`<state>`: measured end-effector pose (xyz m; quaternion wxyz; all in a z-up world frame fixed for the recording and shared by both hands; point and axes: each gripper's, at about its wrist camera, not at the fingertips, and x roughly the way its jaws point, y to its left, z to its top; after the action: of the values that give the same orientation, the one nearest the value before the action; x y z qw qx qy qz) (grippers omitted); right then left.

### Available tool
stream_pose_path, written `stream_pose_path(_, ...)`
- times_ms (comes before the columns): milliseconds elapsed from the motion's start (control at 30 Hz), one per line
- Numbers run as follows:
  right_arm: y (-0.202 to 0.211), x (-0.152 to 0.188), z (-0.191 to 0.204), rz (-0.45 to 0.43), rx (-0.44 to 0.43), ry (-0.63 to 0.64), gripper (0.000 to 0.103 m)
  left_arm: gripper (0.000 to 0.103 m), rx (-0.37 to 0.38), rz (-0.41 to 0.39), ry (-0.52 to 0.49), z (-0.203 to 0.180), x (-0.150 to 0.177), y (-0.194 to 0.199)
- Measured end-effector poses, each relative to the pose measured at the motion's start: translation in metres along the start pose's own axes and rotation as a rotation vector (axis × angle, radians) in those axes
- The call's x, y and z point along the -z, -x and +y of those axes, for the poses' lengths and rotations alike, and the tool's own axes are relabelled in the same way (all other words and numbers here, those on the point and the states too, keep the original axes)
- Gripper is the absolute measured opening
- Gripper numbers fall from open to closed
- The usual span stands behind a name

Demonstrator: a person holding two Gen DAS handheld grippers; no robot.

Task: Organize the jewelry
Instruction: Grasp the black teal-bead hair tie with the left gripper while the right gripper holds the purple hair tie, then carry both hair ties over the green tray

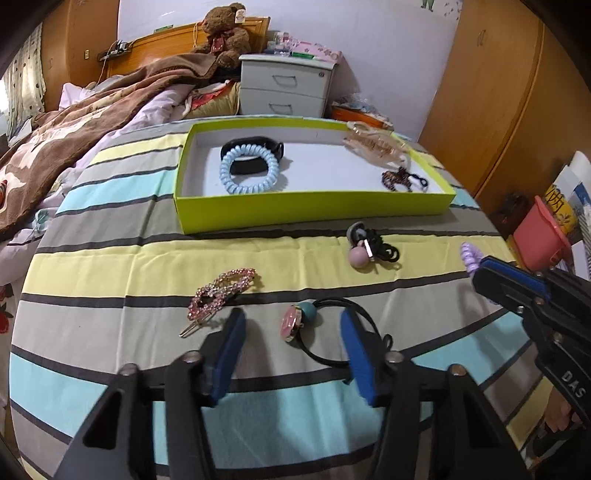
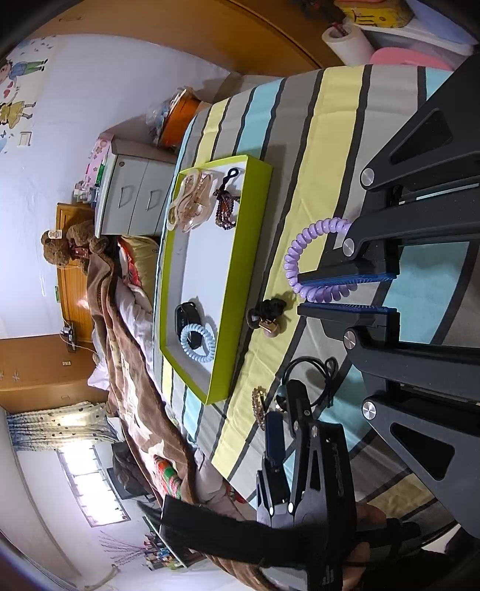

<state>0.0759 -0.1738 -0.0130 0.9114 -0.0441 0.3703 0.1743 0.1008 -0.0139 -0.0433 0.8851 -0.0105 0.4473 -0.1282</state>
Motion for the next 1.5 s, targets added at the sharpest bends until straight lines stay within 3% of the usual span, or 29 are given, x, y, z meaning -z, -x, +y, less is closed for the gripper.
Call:
stream_pose_path(267,-0.001,0.001,-0.004,-0.002,-0.004,-0.005,0.009,0.042,-0.04,-0.001,-0.047,-0.01,-0.002,-0.004)
stream_pose_path(567,-0.003,0.002,-0.007,0.002,-0.007,-0.01,0.009,0.02,-0.043,-0.004,-0.056,-0.013,-0.003,-0.004)
stream_pose_path(1100,-0.002,0.001,-0.005,-0.001,-0.004,-0.014,0.009,0.018,-0.023,-0.012,-0.05,-0.014,-0.006,0.003)
stream_pose_path(1500,0.014,-0.013,-0.009,-0.043,-0.002,-0.028,0.009,0.018,0.002,-0.072,-0.038,-0.013,-0.021,0.027)
